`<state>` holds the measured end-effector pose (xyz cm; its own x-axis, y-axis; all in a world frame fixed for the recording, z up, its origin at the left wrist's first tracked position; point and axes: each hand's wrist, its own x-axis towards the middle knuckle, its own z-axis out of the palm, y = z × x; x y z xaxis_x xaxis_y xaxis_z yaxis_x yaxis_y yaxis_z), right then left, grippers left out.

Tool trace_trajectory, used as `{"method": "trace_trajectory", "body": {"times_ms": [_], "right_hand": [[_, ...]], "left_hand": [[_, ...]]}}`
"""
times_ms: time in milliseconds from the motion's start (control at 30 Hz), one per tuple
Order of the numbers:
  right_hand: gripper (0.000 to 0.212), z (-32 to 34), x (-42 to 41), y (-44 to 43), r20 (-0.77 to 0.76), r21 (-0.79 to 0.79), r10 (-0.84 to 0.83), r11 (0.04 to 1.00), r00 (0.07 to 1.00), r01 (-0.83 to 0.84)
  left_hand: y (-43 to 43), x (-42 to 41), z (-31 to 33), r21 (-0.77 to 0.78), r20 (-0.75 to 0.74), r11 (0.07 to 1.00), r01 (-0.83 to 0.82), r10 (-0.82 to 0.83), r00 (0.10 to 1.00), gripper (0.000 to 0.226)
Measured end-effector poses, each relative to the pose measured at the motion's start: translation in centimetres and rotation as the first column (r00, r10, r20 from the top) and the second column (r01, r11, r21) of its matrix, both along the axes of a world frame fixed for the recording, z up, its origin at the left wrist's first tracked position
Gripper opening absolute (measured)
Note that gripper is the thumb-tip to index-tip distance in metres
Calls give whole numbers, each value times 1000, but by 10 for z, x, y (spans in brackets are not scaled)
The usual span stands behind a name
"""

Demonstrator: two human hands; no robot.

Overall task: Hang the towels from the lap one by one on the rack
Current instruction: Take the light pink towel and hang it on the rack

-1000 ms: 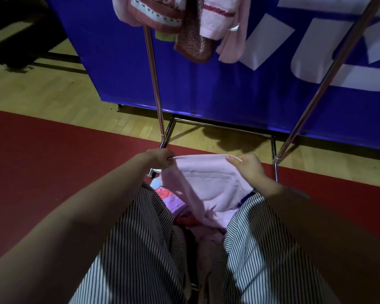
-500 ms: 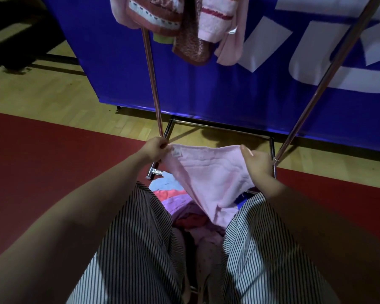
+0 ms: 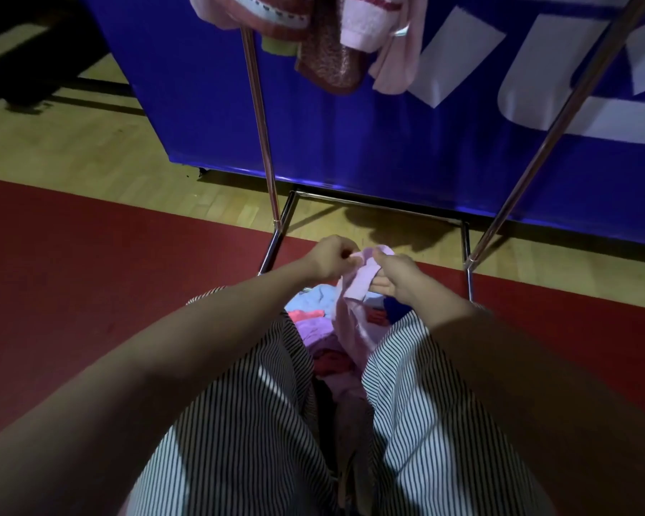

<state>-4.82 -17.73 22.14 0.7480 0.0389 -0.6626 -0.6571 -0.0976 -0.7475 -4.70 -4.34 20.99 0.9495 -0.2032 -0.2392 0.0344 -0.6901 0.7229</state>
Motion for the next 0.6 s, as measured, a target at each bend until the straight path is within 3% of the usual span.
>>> {"method": "trace_trajectory", "body": {"times_ms": [100,233,400,600], "right_hand": [[24,0,-1,1,-56,54,-72,996,996,75],[39,-1,0,0,-95,149,-138,977,986,151],[58,3,1,-1,-192,315,-191,917,963,245],[79,2,4,-6,-192,307,-78,942,978,136]], "left_hand": [[-9,-4,1,55,105,998,24,-30,994,43],[-11,-10,2,222,154,969,107,-143,978,29],[-15,-13,-6,292,162,943,159,-213,964,35],[-13,-10,-8,344,193,933,111,-186,963,14]]}}
